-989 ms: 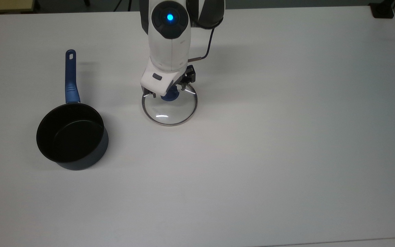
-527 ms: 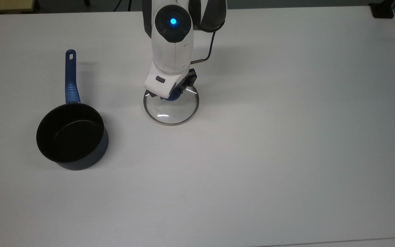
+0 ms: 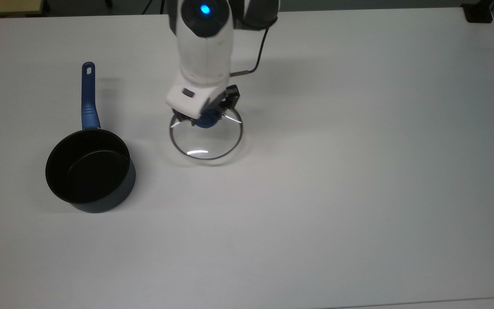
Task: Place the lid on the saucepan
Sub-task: 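Lift the glass lid and carry it over the dark blue saucepan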
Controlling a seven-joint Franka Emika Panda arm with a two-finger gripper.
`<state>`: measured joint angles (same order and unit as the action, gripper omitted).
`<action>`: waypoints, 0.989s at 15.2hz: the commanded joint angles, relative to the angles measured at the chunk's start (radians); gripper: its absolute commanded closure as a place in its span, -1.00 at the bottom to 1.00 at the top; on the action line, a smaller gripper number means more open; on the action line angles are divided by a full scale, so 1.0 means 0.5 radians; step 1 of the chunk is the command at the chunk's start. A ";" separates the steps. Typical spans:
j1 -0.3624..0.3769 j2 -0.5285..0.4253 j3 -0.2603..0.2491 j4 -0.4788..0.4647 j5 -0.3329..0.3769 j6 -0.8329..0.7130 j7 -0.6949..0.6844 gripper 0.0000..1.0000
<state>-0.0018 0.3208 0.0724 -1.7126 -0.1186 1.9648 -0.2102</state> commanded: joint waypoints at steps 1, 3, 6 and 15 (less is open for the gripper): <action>-0.107 -0.034 -0.016 0.264 0.010 -0.214 -0.006 0.10; -0.168 -0.031 -0.016 0.351 0.004 -0.221 -0.012 0.09; -0.300 -0.028 -0.022 0.480 -0.005 -0.217 -0.040 0.08; -0.533 0.110 -0.065 0.544 0.001 -0.030 -0.295 0.08</action>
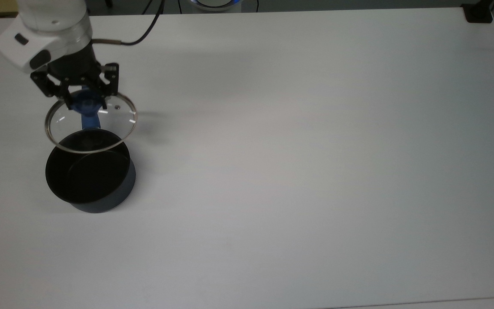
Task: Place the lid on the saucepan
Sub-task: 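Lift the glass lid and carry it over the dark blue saucepan, then lower the lid onto the saucepan rim and settle it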
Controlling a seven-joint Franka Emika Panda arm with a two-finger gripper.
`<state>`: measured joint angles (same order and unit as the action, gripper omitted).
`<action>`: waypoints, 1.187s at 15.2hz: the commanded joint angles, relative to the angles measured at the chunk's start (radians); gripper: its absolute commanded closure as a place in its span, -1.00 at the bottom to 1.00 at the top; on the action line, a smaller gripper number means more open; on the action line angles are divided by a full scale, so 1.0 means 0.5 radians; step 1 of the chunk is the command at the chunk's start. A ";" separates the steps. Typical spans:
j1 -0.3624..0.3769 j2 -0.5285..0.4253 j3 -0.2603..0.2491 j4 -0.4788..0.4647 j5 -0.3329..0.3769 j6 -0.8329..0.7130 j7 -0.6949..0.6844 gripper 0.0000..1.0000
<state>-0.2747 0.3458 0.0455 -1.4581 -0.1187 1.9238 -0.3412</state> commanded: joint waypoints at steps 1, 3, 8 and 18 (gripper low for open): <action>0.013 0.087 -0.011 0.044 0.001 0.082 -0.026 0.08; 0.016 0.127 -0.014 0.066 0.001 0.208 -0.020 0.07; 0.019 0.201 -0.045 0.069 0.001 0.456 0.059 0.08; 0.028 0.256 -0.045 0.066 -0.002 0.488 0.066 -0.04</action>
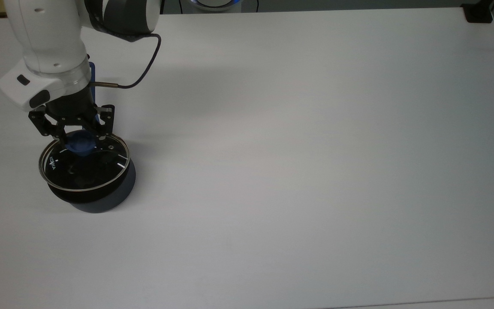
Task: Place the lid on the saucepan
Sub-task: 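Lower the lid onto the saucepan rim and settle it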
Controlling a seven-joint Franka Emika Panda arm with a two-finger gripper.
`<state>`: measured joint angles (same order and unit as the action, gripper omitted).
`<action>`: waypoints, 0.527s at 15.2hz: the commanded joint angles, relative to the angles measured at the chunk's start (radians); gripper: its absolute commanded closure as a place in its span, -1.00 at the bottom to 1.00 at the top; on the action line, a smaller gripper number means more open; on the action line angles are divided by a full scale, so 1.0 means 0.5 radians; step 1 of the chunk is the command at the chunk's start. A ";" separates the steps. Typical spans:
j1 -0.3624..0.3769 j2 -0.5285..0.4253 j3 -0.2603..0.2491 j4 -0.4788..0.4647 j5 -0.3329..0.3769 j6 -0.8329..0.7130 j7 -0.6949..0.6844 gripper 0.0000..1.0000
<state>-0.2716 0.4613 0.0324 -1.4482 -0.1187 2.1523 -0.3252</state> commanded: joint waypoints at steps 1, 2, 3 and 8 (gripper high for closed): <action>0.019 0.038 -0.019 0.046 -0.002 0.030 0.034 -0.08; 0.019 0.044 -0.019 0.046 -0.002 0.033 0.034 -0.11; 0.016 0.044 -0.019 0.046 -0.002 0.064 0.034 -0.12; 0.016 0.078 -0.019 0.043 -0.002 0.104 0.034 -0.12</action>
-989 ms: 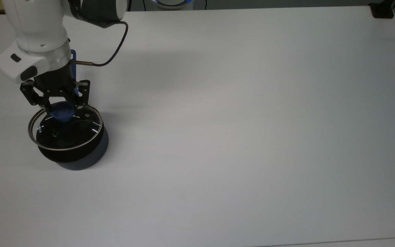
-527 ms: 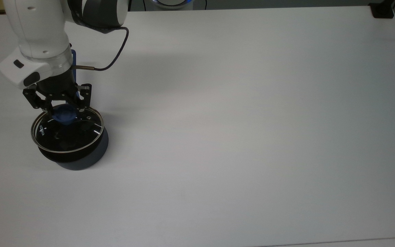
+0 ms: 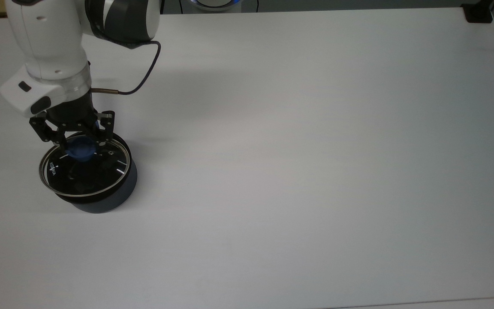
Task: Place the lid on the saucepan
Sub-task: 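Lower the lid onto the saucepan rim and settle it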
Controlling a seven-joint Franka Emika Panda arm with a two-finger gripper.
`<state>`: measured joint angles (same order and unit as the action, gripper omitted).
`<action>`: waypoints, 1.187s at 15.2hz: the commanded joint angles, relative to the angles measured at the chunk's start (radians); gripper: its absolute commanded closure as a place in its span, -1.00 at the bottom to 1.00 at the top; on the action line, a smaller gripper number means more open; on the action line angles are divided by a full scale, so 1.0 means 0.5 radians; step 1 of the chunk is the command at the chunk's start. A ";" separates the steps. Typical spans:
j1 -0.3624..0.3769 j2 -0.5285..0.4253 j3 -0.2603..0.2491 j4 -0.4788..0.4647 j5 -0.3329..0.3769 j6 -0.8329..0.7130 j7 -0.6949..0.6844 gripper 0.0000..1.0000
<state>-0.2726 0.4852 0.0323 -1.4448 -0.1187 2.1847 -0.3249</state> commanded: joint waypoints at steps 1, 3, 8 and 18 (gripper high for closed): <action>0.018 0.030 -0.019 0.036 -0.002 0.039 0.033 -0.12; 0.018 0.030 -0.019 0.036 0.001 0.036 0.036 -0.12; 0.018 -0.001 -0.016 0.101 0.004 -0.028 0.122 -0.09; 0.027 -0.022 0.000 0.129 0.007 -0.264 0.116 -0.09</action>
<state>-0.2711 0.4910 0.0326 -1.3874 -0.1186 2.1073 -0.2834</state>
